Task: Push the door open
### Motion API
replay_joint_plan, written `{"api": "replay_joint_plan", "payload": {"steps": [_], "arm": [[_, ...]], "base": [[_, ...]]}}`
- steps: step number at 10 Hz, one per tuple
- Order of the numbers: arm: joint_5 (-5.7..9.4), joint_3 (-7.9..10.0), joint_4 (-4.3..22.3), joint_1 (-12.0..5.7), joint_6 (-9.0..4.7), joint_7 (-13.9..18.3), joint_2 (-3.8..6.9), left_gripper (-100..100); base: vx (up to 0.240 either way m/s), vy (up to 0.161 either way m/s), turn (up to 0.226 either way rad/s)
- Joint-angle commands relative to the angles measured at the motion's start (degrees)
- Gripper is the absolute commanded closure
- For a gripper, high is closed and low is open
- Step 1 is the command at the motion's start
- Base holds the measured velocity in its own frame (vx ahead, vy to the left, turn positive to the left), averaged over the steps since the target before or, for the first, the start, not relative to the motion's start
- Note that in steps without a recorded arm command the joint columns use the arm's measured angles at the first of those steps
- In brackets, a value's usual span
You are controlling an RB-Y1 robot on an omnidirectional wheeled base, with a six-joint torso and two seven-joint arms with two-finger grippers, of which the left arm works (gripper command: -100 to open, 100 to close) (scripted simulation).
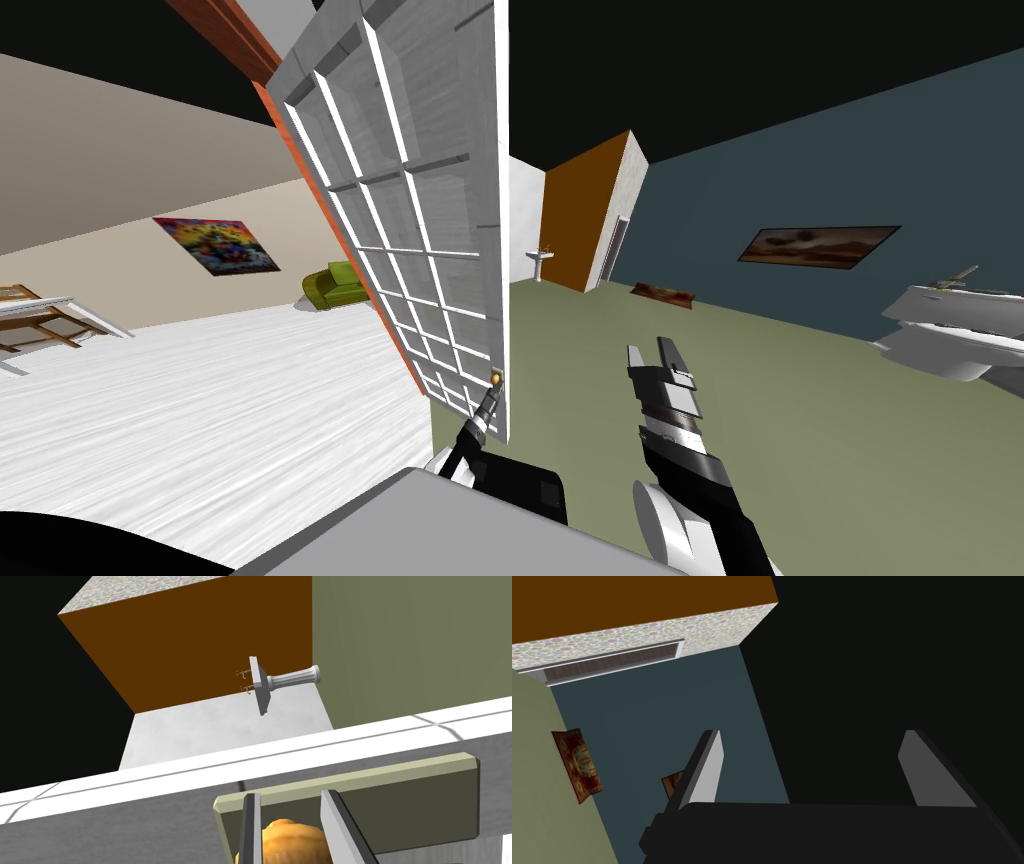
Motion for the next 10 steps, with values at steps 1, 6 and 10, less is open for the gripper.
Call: {"api": "replay_joint_plan", "payload": {"steps": [1,6,10], "arm": [[1.14,1.37,-0.7,-0.22,-0.15,2.0,1.45,100],[3.14,1.42,-0.1,-0.87,-0.31,5.7,1.48,100],[5.23,1.48,0.5,-1.56,-0.49,11.2,1.48,100]], "base": [[0.017,-0.008,-0.038],[0.005,-0.008,-0.017],[0.016,-0.008,-0.020]]}}
